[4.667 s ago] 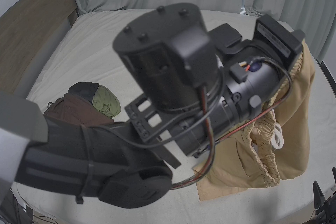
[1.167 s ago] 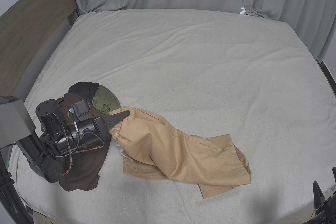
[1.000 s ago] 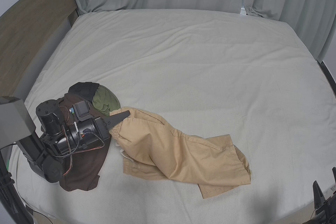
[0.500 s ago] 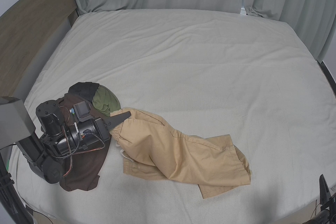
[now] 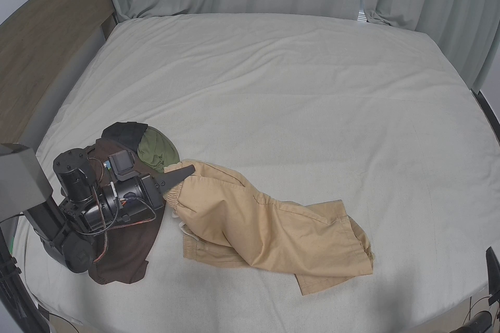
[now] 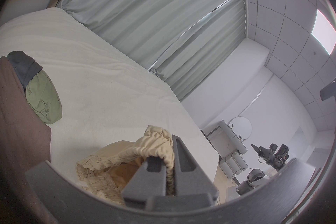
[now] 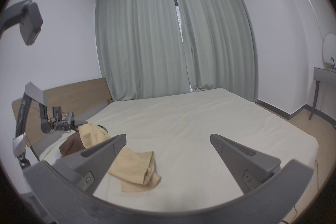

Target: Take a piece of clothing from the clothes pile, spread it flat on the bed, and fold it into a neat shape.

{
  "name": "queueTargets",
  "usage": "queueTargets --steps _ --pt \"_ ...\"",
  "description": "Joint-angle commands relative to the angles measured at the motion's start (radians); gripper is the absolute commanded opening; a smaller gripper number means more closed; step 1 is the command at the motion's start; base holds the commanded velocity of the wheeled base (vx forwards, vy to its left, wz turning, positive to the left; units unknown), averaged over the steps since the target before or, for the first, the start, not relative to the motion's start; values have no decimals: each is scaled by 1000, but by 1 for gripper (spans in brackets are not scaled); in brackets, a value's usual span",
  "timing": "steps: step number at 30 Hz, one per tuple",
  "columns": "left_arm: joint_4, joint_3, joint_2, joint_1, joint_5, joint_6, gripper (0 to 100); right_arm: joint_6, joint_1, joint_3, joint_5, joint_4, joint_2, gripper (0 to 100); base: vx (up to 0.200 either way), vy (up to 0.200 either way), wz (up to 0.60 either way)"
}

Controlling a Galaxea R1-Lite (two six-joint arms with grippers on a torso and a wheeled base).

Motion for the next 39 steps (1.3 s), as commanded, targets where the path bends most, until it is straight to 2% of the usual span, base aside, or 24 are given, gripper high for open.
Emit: queueTargets --steps 1,3,4,6,8,22,27,31,32,33,34,39 --pt "0 -1 1 0 0 0 0 37 37 -87 8 -8 131 100 0 0 0" --pt "0 -3 1 1 0 0 0 73 42 -104 8 -8 165 100 0 0 0" --pt "0 -3 1 1 0 0 0 129 42 -118 14 -10 204 100 0 0 0" --pt "0 -4 4 1 0 0 0 188 43 -140 29 -11 252 100 0 0 0" --pt "0 -7 6 3 0 0 0 217 45 -157 43 -21 292 100 0 0 0" --pt "0 -6 10 6 0 1 0 225 92 -201 126 -217 528 100 0 0 0" --pt "0 -4 9 6 0 1 0 223 103 -233 201 -243 613 100 0 0 0" --pt "0 -1 10 1 0 3 0 218 105 -249 289 -245 669 100 0 0 0" --pt "0 -1 10 1 0 3 0 218 105 -249 289 -245 669 100 0 0 0" --pt "0 0 12 -2 0 4 0 218 105 -275 344 -245 698 100 0 0 0" --pt "0 0 12 -2 2 6 0 218 105 -288 367 -245 709 100 0 0 0" --pt "0 0 10 -5 2 7 0 217 117 -362 434 -240 749 100 0 0 0"
